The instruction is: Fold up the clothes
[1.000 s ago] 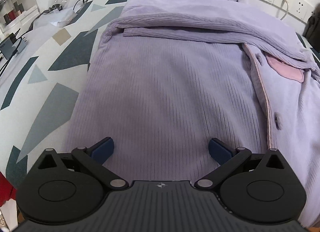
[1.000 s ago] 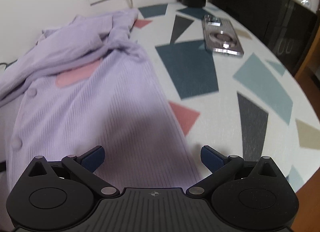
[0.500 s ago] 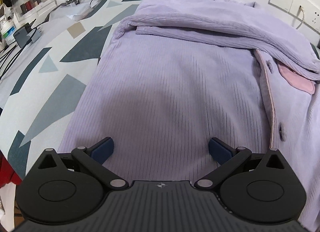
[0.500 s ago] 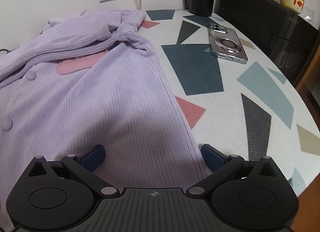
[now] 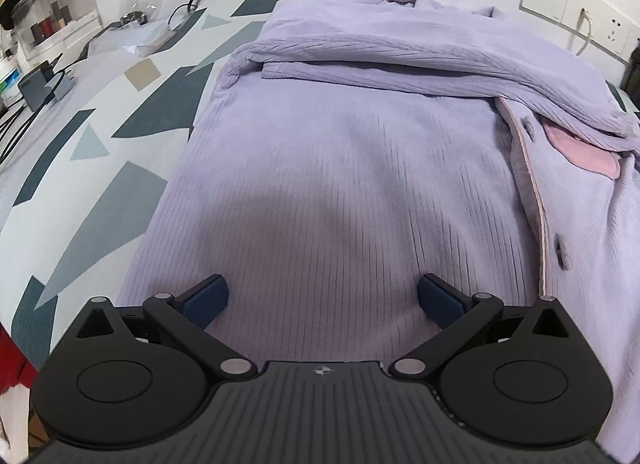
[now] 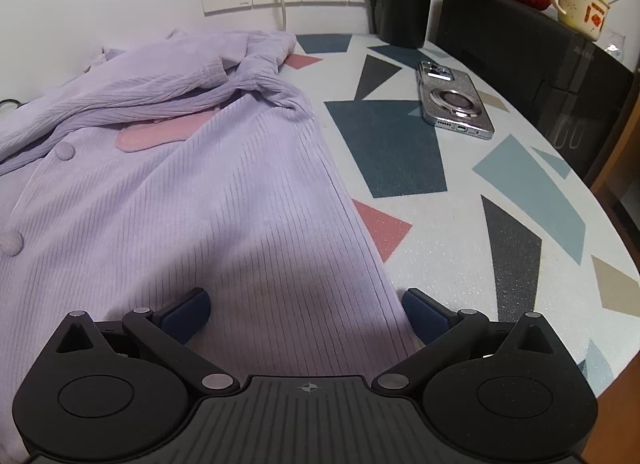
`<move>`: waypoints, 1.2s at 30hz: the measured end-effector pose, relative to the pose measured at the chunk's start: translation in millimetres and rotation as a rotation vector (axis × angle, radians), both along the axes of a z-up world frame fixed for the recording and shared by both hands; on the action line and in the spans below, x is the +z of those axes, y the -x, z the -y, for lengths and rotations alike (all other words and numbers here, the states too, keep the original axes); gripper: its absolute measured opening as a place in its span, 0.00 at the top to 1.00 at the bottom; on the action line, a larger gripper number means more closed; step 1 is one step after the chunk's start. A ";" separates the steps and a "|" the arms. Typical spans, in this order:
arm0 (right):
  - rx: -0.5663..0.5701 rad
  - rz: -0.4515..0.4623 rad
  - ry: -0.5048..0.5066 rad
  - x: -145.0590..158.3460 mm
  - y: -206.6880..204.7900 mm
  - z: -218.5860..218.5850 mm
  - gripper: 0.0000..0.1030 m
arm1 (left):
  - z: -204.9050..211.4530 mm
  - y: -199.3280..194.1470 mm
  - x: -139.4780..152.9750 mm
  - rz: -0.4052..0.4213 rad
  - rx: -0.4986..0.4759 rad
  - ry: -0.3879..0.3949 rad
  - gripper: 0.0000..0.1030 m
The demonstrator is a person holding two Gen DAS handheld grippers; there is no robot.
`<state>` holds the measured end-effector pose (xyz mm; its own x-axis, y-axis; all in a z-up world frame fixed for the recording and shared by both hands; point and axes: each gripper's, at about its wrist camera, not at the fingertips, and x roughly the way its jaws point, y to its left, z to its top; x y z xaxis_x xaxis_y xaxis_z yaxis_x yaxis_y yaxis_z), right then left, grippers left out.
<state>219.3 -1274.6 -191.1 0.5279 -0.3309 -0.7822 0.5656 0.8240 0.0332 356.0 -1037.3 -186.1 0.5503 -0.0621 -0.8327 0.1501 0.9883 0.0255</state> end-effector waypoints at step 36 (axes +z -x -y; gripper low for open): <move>-0.080 -0.017 -0.034 3.8 -0.4 -6.0 0.01 | -37.9 25.6 9.2 0.112 -0.214 -0.061 0.01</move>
<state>219.6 -1268.6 -187.3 0.4875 -0.3446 -0.8022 0.6300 0.7750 0.0499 330.4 -999.5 -176.9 0.6195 -0.1389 -0.7726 0.3484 0.9306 0.1121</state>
